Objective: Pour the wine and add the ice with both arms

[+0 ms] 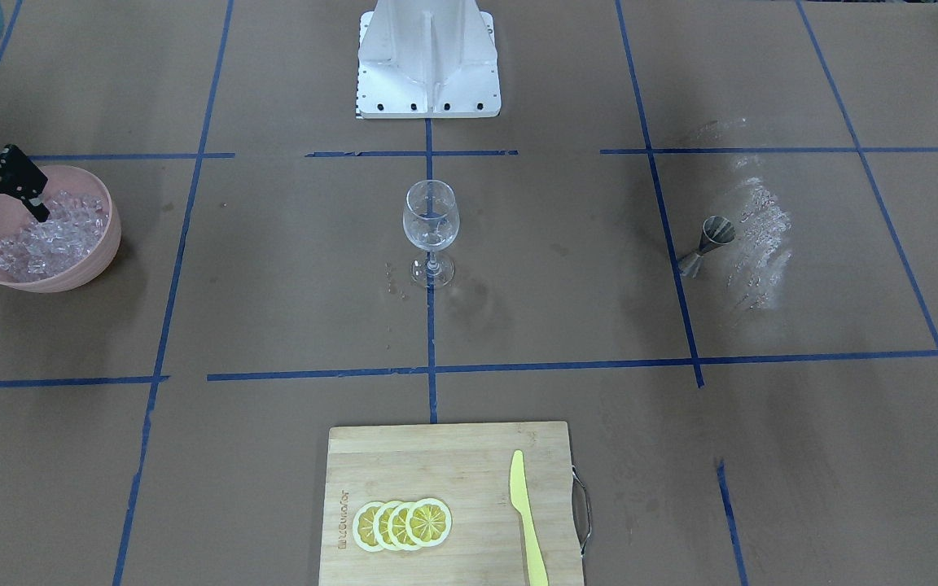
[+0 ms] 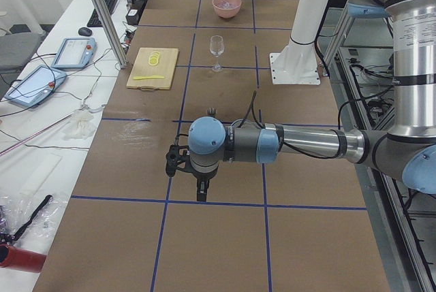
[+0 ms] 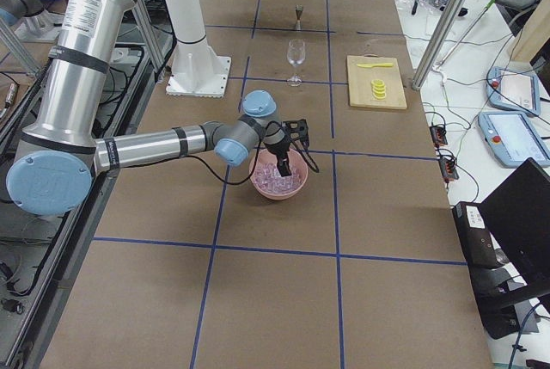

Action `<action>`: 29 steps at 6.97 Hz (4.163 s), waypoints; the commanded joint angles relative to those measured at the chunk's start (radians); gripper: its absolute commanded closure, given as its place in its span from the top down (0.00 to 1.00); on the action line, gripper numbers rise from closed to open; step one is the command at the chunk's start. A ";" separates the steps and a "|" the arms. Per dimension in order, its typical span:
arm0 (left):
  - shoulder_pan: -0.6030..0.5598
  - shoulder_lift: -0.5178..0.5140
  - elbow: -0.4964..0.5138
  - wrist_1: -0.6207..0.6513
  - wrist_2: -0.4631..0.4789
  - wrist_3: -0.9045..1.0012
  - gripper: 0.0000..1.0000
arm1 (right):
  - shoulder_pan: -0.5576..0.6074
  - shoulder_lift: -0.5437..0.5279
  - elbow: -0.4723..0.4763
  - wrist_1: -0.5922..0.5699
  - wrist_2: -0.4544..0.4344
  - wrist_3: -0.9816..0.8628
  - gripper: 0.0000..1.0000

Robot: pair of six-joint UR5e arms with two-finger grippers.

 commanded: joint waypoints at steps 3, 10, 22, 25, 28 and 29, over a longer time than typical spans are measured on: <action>0.002 -0.007 0.000 0.000 -0.001 -0.002 1.00 | -0.103 -0.038 -0.021 0.020 -0.122 0.041 0.90; 0.002 -0.010 -0.003 0.000 -0.001 -0.002 1.00 | -0.133 -0.032 -0.009 0.018 -0.075 -0.038 0.00; 0.002 -0.010 -0.040 0.003 0.001 0.004 1.00 | -0.310 1.004 0.004 -0.864 -0.137 0.314 0.00; 0.000 -0.009 -0.042 0.003 0.001 0.004 1.00 | -0.409 1.156 -0.070 -0.992 -0.294 0.377 0.00; 0.000 -0.007 -0.042 0.003 0.001 0.004 1.00 | -0.444 1.137 -0.070 -1.004 -0.347 0.377 0.00; 0.000 -0.007 -0.042 0.003 0.000 0.004 1.00 | -0.447 1.140 -0.070 -1.004 -0.360 0.377 0.07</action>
